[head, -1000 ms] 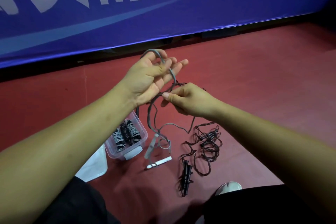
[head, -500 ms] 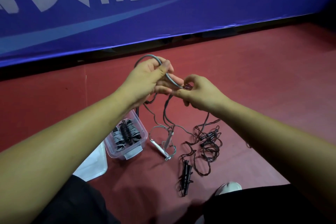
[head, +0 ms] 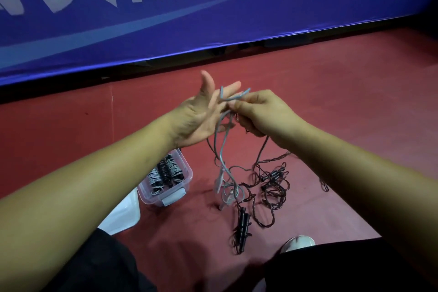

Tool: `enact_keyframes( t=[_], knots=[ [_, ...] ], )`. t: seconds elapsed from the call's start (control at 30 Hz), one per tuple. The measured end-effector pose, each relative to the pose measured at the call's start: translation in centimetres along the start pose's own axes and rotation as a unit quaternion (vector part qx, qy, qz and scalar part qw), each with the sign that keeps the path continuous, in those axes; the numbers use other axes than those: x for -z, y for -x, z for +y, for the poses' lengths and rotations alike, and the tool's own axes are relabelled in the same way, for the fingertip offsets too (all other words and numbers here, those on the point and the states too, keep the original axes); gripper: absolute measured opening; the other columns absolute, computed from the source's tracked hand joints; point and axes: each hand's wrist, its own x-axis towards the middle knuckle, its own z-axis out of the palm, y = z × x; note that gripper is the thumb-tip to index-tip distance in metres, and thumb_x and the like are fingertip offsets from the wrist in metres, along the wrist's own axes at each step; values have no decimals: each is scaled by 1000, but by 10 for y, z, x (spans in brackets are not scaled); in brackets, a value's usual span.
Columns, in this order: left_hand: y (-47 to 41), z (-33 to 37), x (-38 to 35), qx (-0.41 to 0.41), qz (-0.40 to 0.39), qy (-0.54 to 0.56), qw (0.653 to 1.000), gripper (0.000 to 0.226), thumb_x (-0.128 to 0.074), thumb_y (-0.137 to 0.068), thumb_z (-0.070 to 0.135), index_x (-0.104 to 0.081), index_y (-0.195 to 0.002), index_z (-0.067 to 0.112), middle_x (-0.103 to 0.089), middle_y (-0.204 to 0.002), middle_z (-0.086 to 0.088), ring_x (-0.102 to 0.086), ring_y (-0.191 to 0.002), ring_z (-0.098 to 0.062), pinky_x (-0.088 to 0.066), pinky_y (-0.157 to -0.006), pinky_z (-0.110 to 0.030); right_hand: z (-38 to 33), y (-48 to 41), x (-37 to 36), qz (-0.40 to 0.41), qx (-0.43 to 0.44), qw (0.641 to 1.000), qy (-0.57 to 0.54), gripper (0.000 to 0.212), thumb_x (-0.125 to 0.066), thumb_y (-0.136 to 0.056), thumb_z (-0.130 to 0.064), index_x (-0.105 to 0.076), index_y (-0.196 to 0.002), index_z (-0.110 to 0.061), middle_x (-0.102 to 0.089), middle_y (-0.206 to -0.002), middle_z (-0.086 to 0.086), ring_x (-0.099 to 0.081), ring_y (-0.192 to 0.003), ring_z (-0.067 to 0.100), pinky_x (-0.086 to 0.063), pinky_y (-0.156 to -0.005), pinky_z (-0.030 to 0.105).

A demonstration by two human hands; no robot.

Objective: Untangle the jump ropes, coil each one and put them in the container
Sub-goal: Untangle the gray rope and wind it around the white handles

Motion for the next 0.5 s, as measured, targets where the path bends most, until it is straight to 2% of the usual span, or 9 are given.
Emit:
enact_keyframes(
  t=[0.03, 0.1, 0.13, 0.2, 0.23, 0.3, 0.37, 0.4, 0.5],
  knots=[
    [-2, 1, 0, 9, -5, 8, 1000, 137, -44, -41, 101, -35, -151, 20, -44, -151, 8, -45, -135, -11, -32, -115, -40, -1, -2, 1, 11, -25, 999, -43, 32, -53, -102, -17, -61, -77, 0, -39, -47, 4, -25, -38, 12, -18, -38, 18],
    [-6, 1, 2, 45, 7, -48, 998, 130, -14, -46, 104, -42, -147, 27, -41, -152, 18, -33, -142, -3, -19, -121, -42, -1, -3, 3, 11, -59, 995, -81, 35, -52, -103, -20, -56, -70, -8, -37, -44, -1, -21, -38, 11, -15, -40, 17],
    [-7, -4, 3, 63, 10, -88, 994, 130, -11, -44, 104, -41, -148, 31, -38, -153, 21, -29, -143, 1, -18, -121, -41, -1, -3, 5, 4, -66, 995, -79, 36, -52, -103, -22, -55, -69, -9, -35, -44, -2, -20, -38, 11, -14, -41, 17],
    [-6, -13, 5, 81, 7, -132, 988, 125, -29, -45, 104, -40, -148, 34, -39, -152, 22, -33, -140, 4, -27, -116, -39, 1, 0, 6, -12, -74, 996, -54, 37, -53, -103, -25, -55, -70, -7, -33, -43, -2, -19, -39, 10, -14, -41, 17],
    [-5, -17, 4, 74, 15, -132, 988, 109, -37, -55, 98, -45, -144, 36, -44, -149, 22, -37, -138, 4, -32, -114, -39, 2, 1, 6, -21, -77, 996, -37, 37, -53, -103, -25, -55, -70, -7, -32, -43, -2, -19, -39, 10, -14, -40, 17],
    [-7, -23, 1, 32, 45, -121, 991, 66, -47, -79, 74, -56, -133, 37, -57, -136, 19, -48, -131, -2, -41, -110, -40, 2, 2, 6, -35, -80, 996, -11, 37, -52, -102, -24, -54, -70, -7, -32, -44, -2, -20, -39, 11, -15, -41, 18],
    [-10, -22, -5, -10, 87, -109, 990, 37, -51, -92, 50, -64, -124, 35, -66, -120, 12, -58, -117, -8, -46, -101, -40, 4, 0, 7, -43, -70, 997, 7, 35, -51, -100, -21, -55, -68, -7, -34, -46, 0, -22, -41, 13, -17, -42, 20],
    [-12, -21, -7, -24, 94, -79, 992, 30, -53, -95, 41, -66, -120, 33, -68, -114, 8, -60, -109, -12, -49, -97, -40, 5, 0, 8, -52, -61, 997, 18, 31, -53, -98, -19, -57, -72, -5, -36, -48, 2, -24, -42, 14, -18, -42, 21],
    [-12, -18, -14, -67, 93, 4, 993, 23, -58, -92, 24, -70, -110, 17, -65, -106, -11, -55, -90, -28, -50, -72, -35, 5, 5, 7, -107, -27, 993, 36, 15, -58, -95, -16, -65, -100, -4, -45, -60, 10, -31, -45, 16, -23, -42, 23]
  ],
)
